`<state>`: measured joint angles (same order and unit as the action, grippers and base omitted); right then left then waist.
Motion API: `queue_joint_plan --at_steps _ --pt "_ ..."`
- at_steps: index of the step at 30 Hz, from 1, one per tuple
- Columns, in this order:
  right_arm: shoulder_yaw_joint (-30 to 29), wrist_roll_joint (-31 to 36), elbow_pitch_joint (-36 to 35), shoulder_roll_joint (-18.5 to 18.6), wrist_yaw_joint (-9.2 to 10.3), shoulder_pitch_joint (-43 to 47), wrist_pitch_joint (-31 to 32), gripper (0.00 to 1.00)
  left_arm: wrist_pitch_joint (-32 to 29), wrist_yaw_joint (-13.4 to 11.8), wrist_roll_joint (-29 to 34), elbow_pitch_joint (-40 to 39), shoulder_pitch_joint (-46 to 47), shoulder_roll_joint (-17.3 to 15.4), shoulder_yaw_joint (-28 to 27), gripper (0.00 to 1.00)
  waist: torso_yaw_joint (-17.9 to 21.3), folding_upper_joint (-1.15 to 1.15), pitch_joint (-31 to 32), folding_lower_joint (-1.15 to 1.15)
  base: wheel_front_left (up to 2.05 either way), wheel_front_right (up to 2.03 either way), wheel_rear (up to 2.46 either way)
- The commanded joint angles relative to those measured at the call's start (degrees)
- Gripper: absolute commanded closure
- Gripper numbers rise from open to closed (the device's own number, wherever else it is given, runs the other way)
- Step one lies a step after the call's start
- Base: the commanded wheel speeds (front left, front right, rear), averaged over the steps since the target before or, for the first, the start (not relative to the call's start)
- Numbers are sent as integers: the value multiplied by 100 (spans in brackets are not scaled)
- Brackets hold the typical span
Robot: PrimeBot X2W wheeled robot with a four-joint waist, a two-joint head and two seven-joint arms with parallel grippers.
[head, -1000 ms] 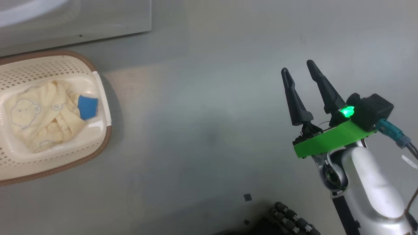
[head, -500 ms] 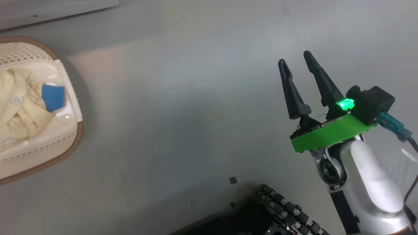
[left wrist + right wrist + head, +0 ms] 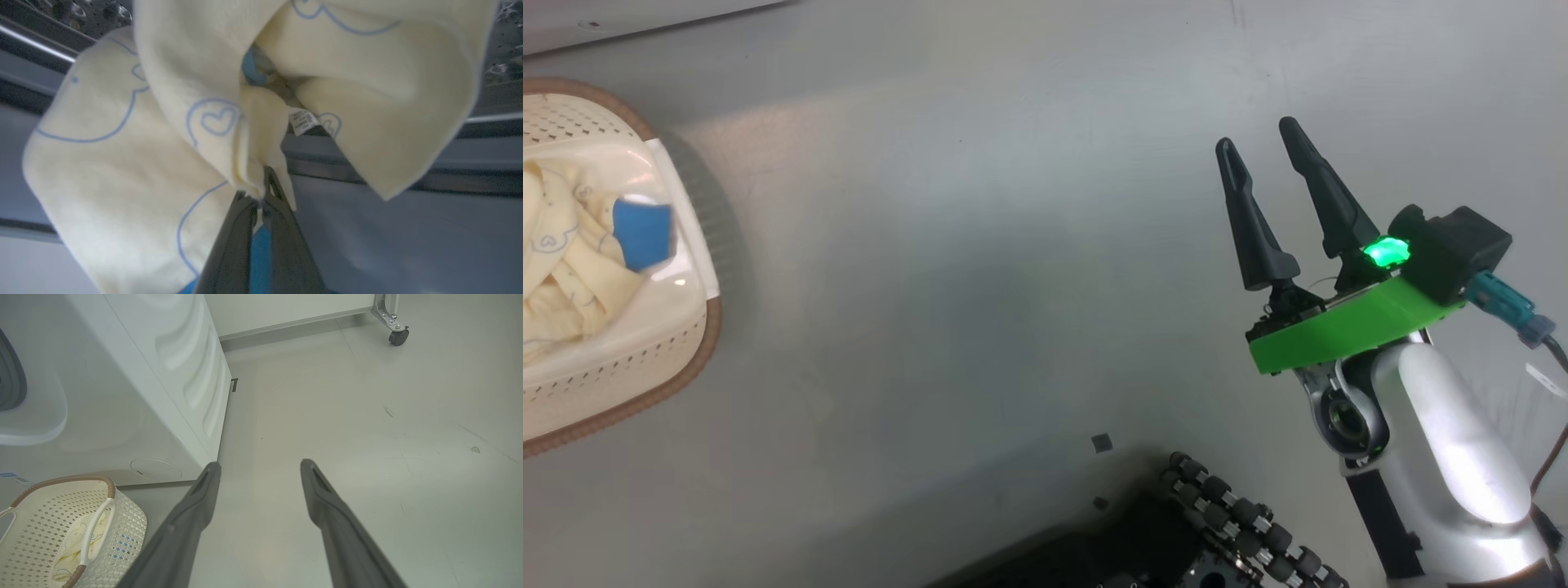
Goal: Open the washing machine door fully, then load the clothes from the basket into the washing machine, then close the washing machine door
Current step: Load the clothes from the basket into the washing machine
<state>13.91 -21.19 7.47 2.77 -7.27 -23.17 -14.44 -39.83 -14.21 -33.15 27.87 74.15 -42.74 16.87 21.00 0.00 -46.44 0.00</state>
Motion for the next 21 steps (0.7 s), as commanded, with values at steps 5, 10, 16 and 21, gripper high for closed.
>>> queue_joint_plan --at_steps 5,10,16,21 --pt "114 -97 -184 11 -22 13 -55 0 496 -513 231 -492 381 -484 -188 100 8 0 -84 0 0 0 0" --pt "171 -170 -209 11 -22 -30 -55 0 864 -411 363 -450 622 -563 -180 100 61 0 -162 0 0 0 0" --pt "228 -247 -209 11 -22 -36 -55 0 1362 -275 488 -448 872 -614 -170 100 140 0 -257 0 0 0 0" --pt "348 -367 -221 10 -22 -110 -56 0 2273 82 539 -398 1186 -568 -194 100 312 0 -421 0 0 0 0"
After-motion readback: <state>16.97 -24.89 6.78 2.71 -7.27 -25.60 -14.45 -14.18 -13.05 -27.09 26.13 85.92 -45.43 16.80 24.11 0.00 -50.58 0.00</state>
